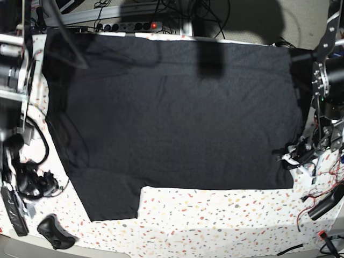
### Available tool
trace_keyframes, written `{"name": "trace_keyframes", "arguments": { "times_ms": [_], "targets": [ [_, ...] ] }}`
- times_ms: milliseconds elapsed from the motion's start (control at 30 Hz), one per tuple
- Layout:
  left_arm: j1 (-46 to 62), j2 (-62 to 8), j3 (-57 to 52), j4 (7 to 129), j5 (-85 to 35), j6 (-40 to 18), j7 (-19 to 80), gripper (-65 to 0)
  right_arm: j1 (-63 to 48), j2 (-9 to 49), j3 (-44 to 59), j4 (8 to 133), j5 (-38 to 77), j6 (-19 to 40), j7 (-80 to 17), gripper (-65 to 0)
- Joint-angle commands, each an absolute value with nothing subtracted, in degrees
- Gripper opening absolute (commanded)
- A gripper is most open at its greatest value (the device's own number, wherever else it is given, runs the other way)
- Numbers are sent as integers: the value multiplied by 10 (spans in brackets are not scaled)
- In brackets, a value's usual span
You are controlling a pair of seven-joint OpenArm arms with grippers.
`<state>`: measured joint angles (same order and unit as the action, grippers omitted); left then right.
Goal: Fold the T-shirt properly
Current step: 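Grasp the hem corner with left gripper and the side edge with right gripper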
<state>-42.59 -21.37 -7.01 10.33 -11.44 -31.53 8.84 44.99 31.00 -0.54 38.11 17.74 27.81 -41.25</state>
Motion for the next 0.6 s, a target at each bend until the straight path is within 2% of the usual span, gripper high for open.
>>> {"name": "trace_keyframes", "arguments": {
  "times_ms": [0, 67, 167, 400, 567],
  "targets": [
    [-439, -219, -70, 110, -114, -316, 92, -650, 490, 319, -17, 356, 175, 282, -396, -351],
    [-439, -219, -70, 110, -114, -316, 92, -650, 518, 317, -42, 293, 175, 282, -353, -311],
    [-439, -219, -70, 110, -114, -316, 92, -650, 527, 316, -65, 244, 175, 282, -309, -304],
    [-439, -219, -70, 110, -114, -316, 91, -650, 526, 286, -68, 197, 150, 279, -337, -305],
    [-439, -219, -70, 110, -114, -316, 91, -650, 519, 261, -68, 191, 89, 234, -339, -305]
  ]
}}
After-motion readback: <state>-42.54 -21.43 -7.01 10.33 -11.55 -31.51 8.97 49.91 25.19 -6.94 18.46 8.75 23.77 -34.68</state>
